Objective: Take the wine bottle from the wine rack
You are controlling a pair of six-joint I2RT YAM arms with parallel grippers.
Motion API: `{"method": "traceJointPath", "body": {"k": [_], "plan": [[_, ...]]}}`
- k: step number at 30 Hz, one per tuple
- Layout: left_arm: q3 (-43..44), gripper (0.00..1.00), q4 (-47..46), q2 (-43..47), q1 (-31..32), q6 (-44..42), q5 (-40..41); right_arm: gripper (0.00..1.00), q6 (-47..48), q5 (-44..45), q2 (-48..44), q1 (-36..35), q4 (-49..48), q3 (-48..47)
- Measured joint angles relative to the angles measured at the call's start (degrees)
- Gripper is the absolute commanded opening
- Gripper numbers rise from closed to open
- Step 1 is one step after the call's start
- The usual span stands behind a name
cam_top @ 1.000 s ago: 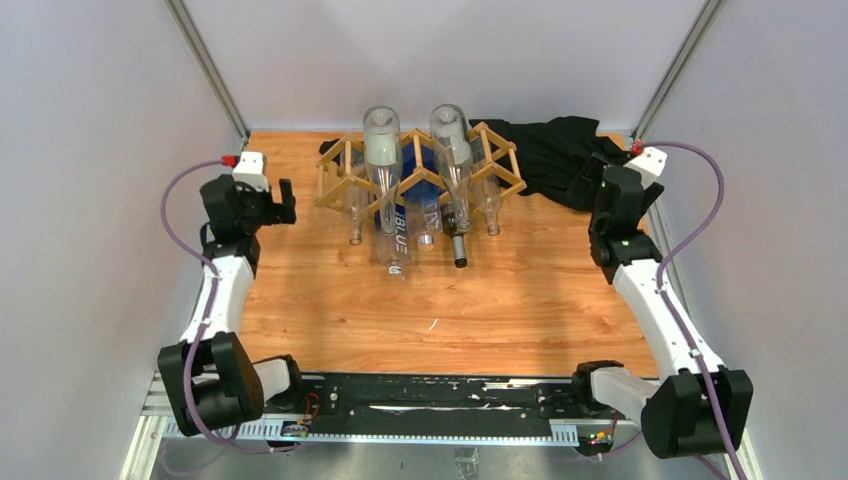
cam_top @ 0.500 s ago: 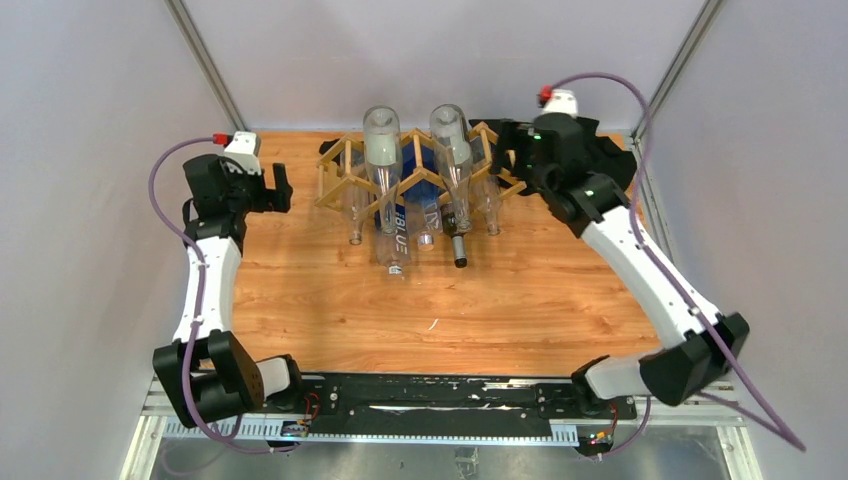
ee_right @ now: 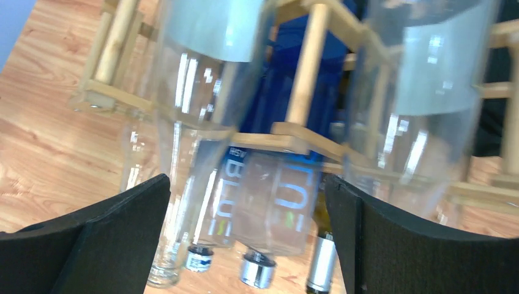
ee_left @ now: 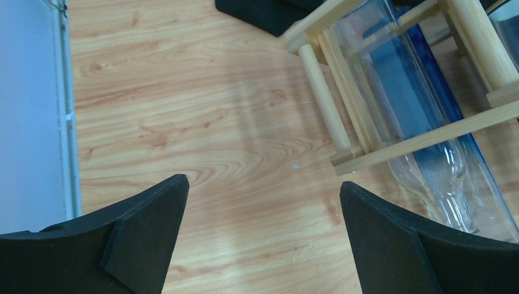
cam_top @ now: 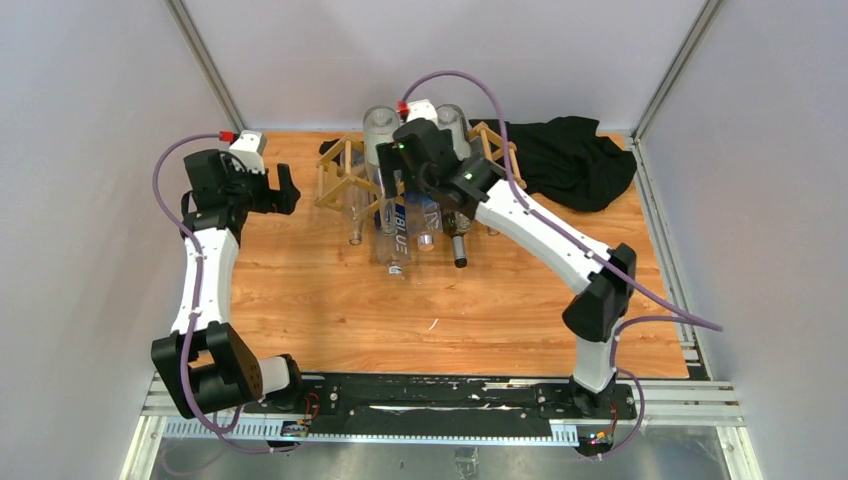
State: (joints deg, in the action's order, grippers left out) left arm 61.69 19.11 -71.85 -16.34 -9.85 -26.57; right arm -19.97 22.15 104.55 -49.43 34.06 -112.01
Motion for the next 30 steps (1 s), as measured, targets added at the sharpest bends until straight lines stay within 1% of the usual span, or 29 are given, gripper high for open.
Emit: {"method": "traceJointPath", "body": {"k": [5,13,21,30], "plan": [[1.1,1.00,2.6,-0.8,0.0,-0.5,-1.6,1.00,-0.9,-0.7,5.9,-2.5,2.4,-5.6],[3.0,1.00,6.4,-1.3,0.0,-2.5,-3.4,0.97,-2.6,-1.7,10.4,-3.7,4.3,-7.4],[4.9,1.00,10.2,-1.3,0.0,-4.1,-6.2,0.90,-3.6,-3.4,14.0,-3.7,5.0,-9.3],[6.3,1.00,13.5,-1.3,0.4,-6.5,-7.7,0.78,-5.0,-5.0,18.1,-3.7,5.0,-11.9]]}}
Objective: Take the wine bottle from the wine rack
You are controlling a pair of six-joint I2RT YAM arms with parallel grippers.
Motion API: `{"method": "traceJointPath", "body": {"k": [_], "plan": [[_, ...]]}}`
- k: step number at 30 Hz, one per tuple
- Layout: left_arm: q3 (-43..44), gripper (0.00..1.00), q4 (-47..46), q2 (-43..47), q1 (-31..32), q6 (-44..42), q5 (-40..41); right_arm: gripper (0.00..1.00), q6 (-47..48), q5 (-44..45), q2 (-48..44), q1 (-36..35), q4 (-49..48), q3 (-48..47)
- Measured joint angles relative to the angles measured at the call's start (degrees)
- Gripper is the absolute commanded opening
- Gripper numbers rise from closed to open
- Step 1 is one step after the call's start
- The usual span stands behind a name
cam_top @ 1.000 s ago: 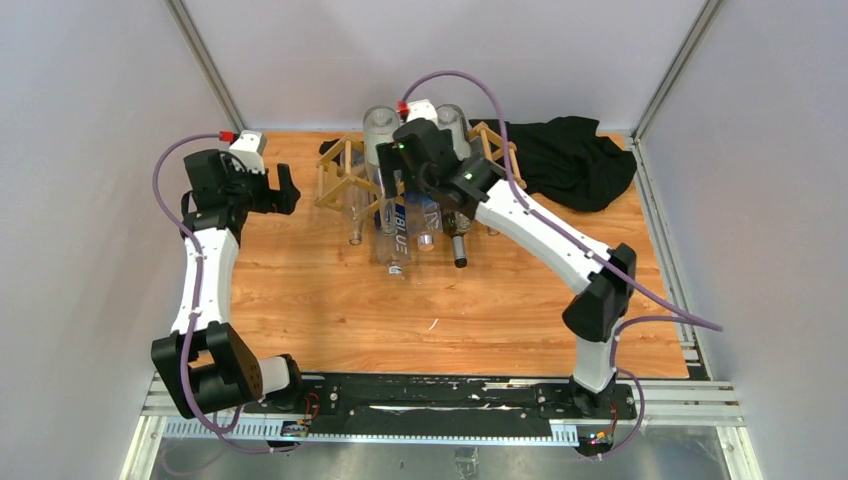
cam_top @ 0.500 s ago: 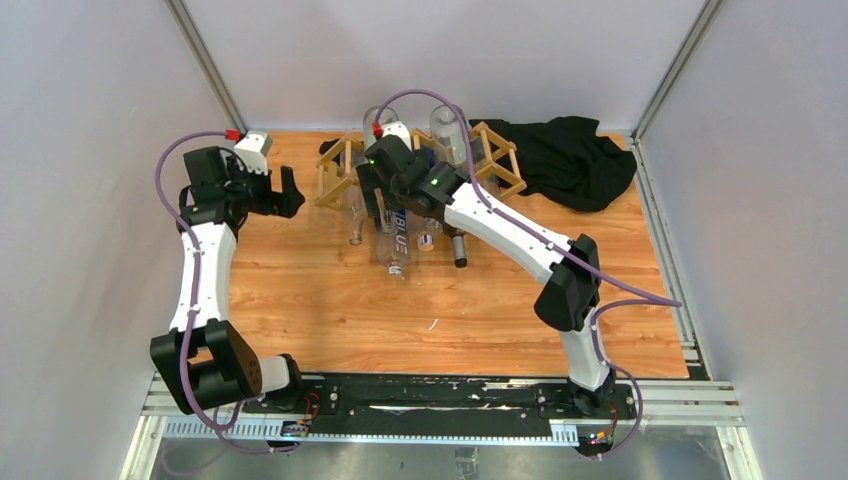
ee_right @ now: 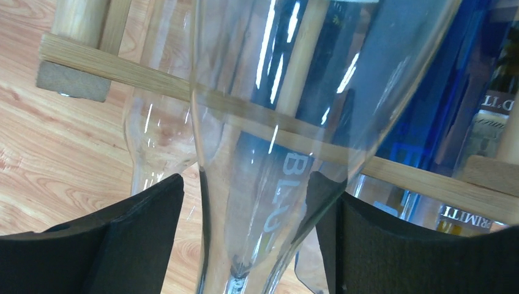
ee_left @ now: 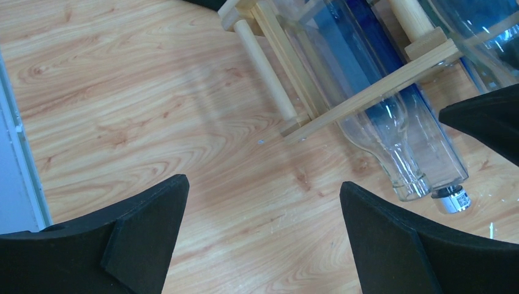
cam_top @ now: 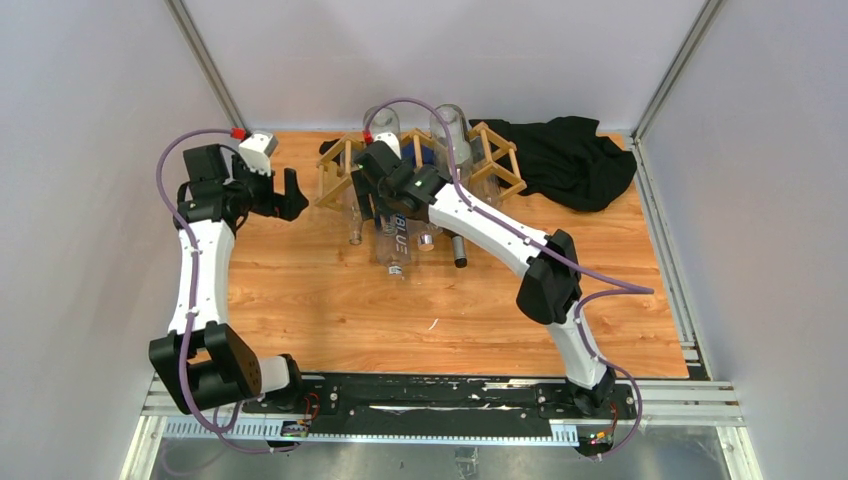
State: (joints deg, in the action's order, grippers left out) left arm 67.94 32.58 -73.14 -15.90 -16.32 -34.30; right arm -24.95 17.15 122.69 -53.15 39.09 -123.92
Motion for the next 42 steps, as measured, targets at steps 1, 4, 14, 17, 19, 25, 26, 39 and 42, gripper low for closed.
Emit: {"method": "traceJointPath", "body": {"k": [1,4,14,17,19,25,26,39,42], "plan": [[0.2,1.00,0.4,0.0,0.2,-0.2,0.0,0.75,-0.2,-0.1,0.2,0.0,0.0,0.0],[0.3,1.00,1.1,0.0,1.0,-1.0,0.0,0.69,-1.0,-0.2,0.5,0.0,0.0,0.0],[0.4,1.00,4.7,0.7,5.2,-4.7,0.0,0.28,-4.1,1.3,0.1,0.1,0.4,0.9],[0.5,1.00,6.1,1.3,6.5,-6.3,0.0,0.01,-5.0,1.4,-0.8,0.1,-0.7,2.7],[1.1,1.00,7.6,1.3,7.2,-7.5,0.0,0.00,-5.2,1.0,-1.5,0.1,-1.6,3.8],[4.1,1.00,11.5,1.3,8.9,-11.1,0.0,0.00,-5.2,-0.6,-4.3,0.2,-2.8,7.1],[4.3,1.00,11.7,1.3,9.0,-11.7,0.0,0.00,-5.2,-1.1,-5.2,0.2,-3.4,8.4],[8.4,1.00,15.8,1.5,10.0,-21.7,-0.2,0.00,-5.3,-12.2,-17.9,0.1,-4.5,20.7],[9.5,1.00,16.1,1.5,10.1,-24.0,-1.3,0.00,-5.6,-14.3,-20.9,0.2,-4.8,22.6]]}}
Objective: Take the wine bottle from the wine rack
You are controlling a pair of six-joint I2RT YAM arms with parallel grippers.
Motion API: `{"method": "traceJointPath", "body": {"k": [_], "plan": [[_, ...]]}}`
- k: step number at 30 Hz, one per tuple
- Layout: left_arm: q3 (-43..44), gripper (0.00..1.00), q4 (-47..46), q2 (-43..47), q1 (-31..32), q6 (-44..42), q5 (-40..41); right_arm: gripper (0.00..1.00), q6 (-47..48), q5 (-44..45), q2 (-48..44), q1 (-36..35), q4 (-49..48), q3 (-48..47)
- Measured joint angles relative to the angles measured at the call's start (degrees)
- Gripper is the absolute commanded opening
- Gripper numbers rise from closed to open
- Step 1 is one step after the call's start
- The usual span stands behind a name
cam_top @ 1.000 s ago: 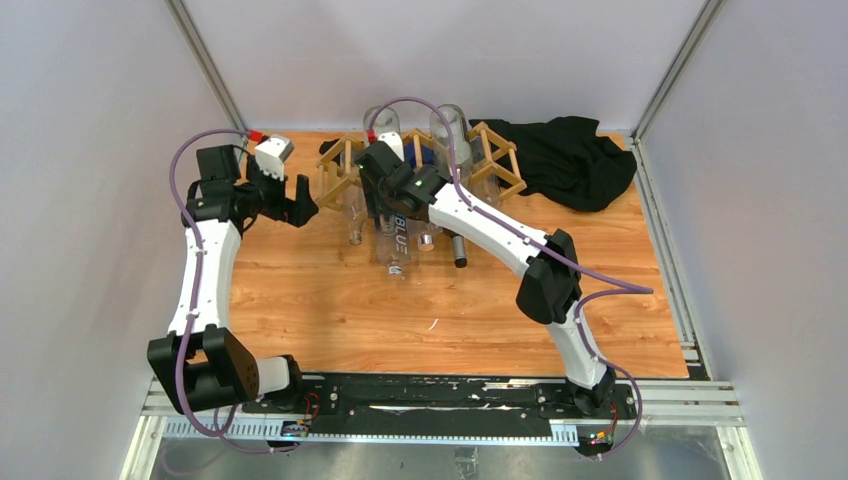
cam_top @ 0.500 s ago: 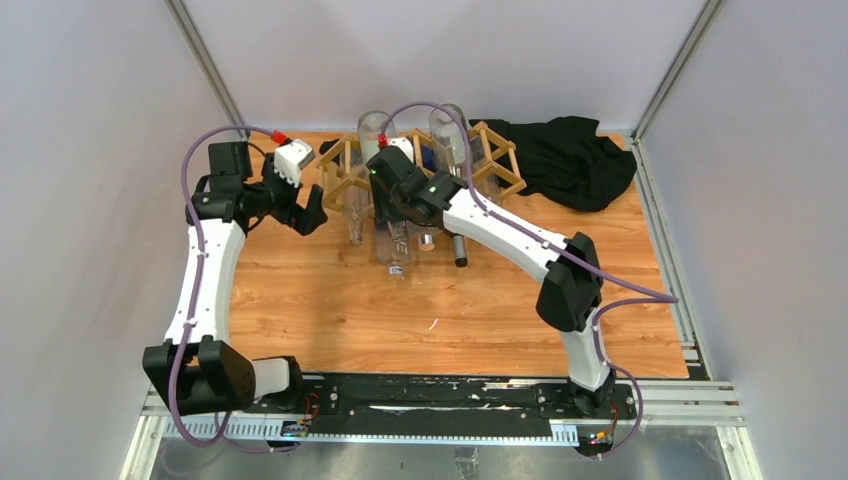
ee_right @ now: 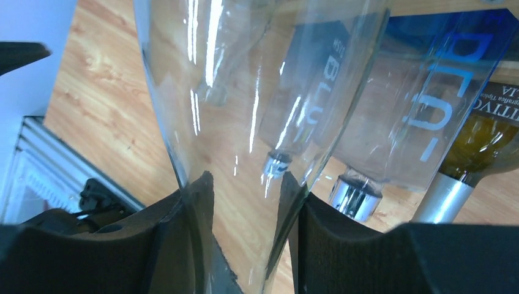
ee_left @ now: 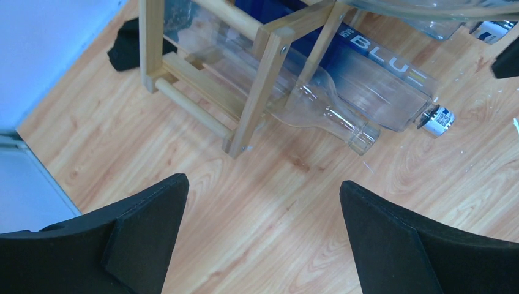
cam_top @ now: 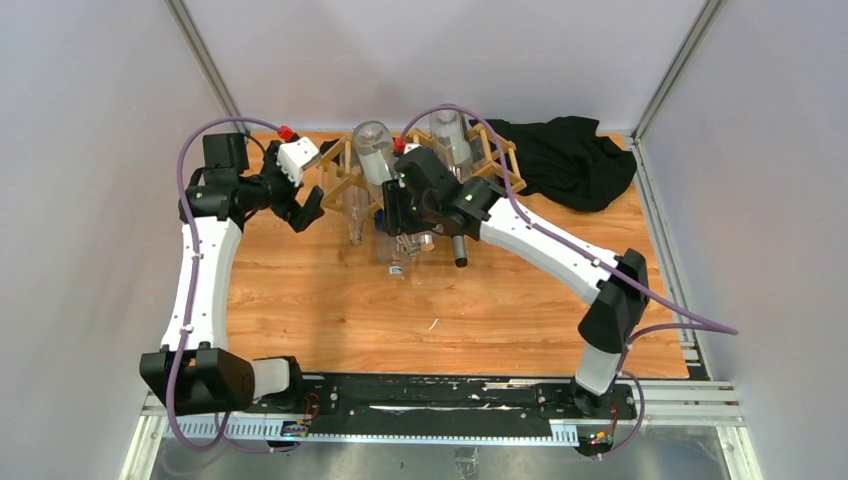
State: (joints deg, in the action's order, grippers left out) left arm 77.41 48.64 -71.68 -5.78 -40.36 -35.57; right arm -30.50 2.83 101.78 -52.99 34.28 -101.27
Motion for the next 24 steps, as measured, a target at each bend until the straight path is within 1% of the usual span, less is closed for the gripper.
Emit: {"method": "traceJointPath", "body": {"k": [6,11,14,18,24], "plan": [[1.7,1.00,0.4,0.3,1.9,-4.8,-1.5,0.00,-0.3,-3.9,-6.2,0.0,0.3,1.9],[3.3,0.99,0.3,1.5,4.1,-9.5,-1.4,0.00,-0.2,-6.4,-9.2,0.0,1.2,1.9],[3.5,0.98,-0.8,2.9,6.2,-12.9,-0.9,0.00,0.3,-8.3,-9.8,0.0,3.3,1.9],[3.5,0.98,-1.9,5.4,9.2,-18.9,-0.4,0.00,1.1,-11.3,-9.8,0.0,7.6,1.9],[-0.3,1.00,-3.0,11.7,10.1,-29.7,-0.8,0.00,3.1,-15.8,-9.8,0.0,11.2,1.9]]}}
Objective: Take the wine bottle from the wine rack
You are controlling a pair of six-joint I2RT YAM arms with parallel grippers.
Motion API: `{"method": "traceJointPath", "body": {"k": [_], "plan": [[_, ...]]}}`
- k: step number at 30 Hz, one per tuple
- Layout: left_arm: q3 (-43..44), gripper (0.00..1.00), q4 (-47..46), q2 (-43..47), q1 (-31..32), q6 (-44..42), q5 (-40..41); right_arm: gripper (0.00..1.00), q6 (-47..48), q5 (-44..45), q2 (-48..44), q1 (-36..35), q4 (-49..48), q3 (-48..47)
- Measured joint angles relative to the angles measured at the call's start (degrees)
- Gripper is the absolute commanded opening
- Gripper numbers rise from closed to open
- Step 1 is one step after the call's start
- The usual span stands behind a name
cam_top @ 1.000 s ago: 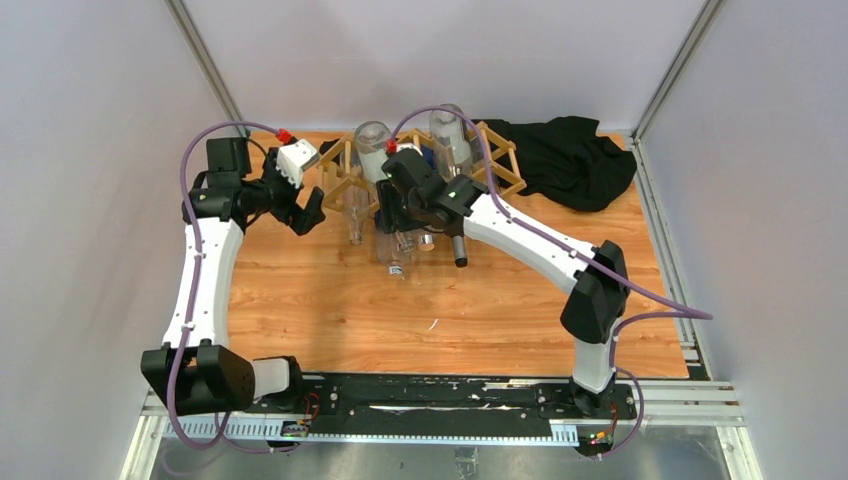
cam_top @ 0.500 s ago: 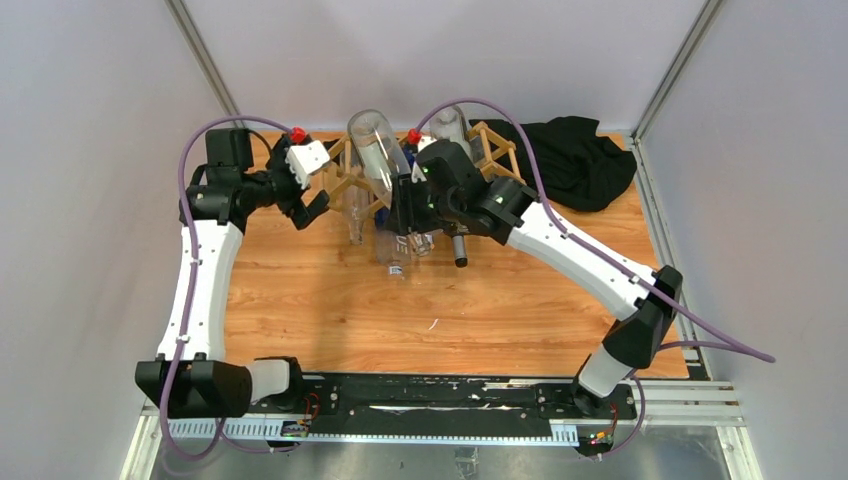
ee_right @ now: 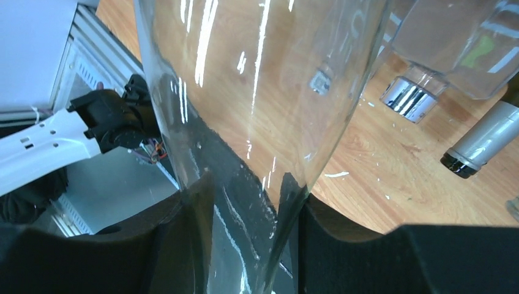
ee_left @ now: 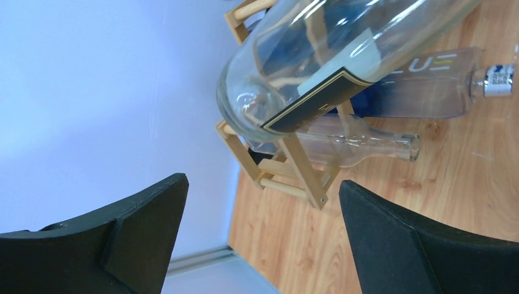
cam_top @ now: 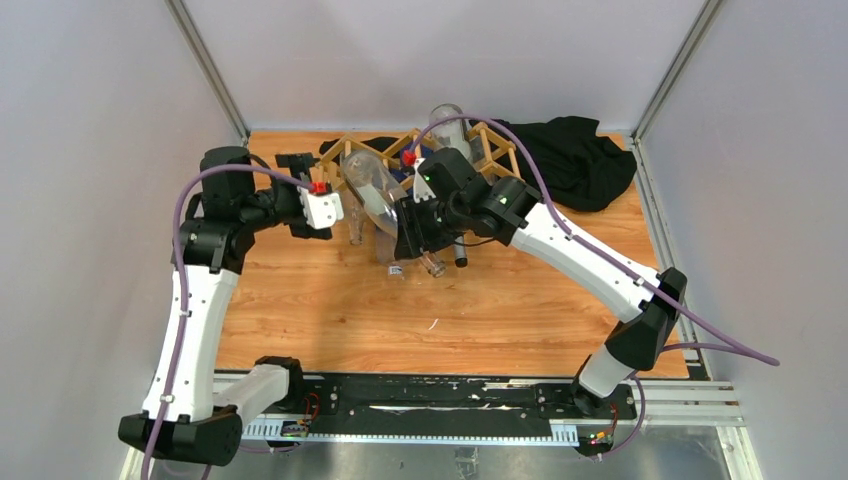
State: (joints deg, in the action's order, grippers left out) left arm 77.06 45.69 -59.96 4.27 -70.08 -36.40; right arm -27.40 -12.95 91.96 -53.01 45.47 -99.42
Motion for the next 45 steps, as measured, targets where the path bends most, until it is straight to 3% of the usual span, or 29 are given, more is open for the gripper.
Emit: {"method": "traceJointPath", "body": {"k": [14,37,41,43,45], "plan": [[-12.0,1.00,-0.2,9.8,5.1,-15.0,-0.3,0.00,5.9,-5.0,-0.7,-5.1,4.9,-0.1],[-21.3,1.00,-0.2,14.8,7.2,-18.3,2.1,0.00,11.4,-6.3,2.8,-11.0,13.1,-8.2],[-22.5,0.85,0.1,15.5,7.2,-19.1,2.4,0.00,11.9,-6.3,4.0,-11.7,14.0,-9.7],[-23.1,0.67,0.1,15.8,7.2,-20.4,2.6,0.01,12.1,-6.3,4.2,-11.7,14.3,-9.7],[-23.7,0.43,0.1,16.2,7.2,-21.3,3.0,0.16,12.1,-6.3,4.4,-11.8,14.4,-9.7]]}}
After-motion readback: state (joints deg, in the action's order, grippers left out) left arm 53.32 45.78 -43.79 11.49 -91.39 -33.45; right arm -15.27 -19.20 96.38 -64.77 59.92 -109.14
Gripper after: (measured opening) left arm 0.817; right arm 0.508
